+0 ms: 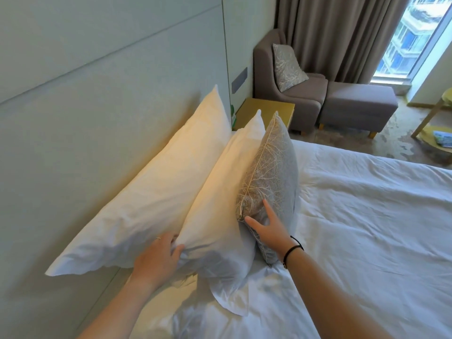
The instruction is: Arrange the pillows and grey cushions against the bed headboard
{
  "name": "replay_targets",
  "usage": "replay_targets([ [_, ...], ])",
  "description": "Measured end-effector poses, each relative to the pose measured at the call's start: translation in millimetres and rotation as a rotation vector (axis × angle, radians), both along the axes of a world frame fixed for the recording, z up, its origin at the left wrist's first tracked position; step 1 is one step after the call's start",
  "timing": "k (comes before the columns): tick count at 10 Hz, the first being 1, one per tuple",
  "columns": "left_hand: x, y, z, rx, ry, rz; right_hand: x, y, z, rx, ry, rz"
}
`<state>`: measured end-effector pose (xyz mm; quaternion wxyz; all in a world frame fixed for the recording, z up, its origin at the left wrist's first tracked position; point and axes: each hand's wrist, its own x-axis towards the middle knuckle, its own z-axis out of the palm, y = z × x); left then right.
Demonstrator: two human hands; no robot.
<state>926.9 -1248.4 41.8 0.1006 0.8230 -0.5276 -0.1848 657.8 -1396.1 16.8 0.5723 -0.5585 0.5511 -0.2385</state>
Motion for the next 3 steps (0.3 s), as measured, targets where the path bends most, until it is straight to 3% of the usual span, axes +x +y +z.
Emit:
replay_targets([
  [3, -54, 3, -2, -0.143, -0.058, 0.084, -45, 38, 18, 0.108, -0.105, -0.009],
])
